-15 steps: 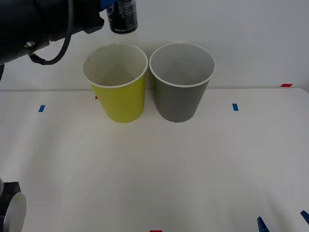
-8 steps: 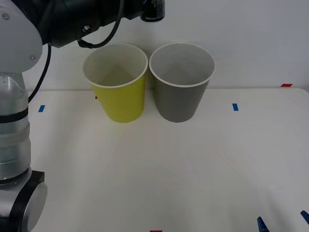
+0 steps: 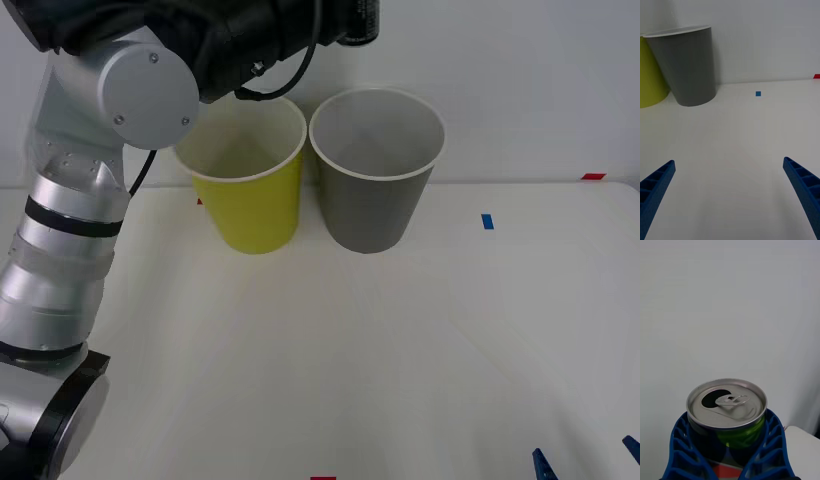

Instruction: Put cans in the gray bin and PET bottles in the light green bin.

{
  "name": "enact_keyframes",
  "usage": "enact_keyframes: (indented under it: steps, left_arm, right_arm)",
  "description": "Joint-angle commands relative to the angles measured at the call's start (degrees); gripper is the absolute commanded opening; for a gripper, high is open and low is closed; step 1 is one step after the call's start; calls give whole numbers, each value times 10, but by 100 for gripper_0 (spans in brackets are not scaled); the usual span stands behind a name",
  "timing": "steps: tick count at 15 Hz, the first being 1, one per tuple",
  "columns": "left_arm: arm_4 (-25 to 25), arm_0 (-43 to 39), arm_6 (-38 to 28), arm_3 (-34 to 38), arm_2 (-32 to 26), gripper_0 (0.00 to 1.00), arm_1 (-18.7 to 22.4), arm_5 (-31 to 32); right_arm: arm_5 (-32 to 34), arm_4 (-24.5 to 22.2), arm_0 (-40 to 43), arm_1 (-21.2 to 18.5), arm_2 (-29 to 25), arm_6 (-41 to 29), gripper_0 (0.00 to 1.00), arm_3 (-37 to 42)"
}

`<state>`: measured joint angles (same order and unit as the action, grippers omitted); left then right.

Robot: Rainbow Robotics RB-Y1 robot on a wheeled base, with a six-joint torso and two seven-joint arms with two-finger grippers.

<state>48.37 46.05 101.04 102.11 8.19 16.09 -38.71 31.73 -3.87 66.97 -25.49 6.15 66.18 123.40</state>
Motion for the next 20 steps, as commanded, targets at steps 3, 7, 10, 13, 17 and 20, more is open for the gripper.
enact_keyframes:
  steps: [3, 7, 10, 13, 17, 20]
  left_arm:
    - [-5, 13, 8, -71, 63, 0, -1, 101]
    - [-13, 13, 14, -97, 100, 0, -4, 147]
    - [-13, 14, 15, -142, 140, 0, -4, 231]
    - [-13, 13, 13, -147, 151, 0, -6, 234]
    - [-13, 13, 5, -147, 169, 0, -7, 234]
    - [-13, 13, 6, -151, 169, 0, -12, 234]
  right_arm:
    - [0, 0, 0, 0, 0, 0, 100, 0]
    - [0, 0, 0, 0, 0, 0, 100, 0]
    - [0, 0, 0, 0, 0, 0, 100, 0]
    - [0, 0, 0, 0, 0, 0, 100, 0]
    - [0, 0, 0, 0, 0, 0, 100, 0]
    - [0, 0, 0, 0, 0, 0, 100, 0]
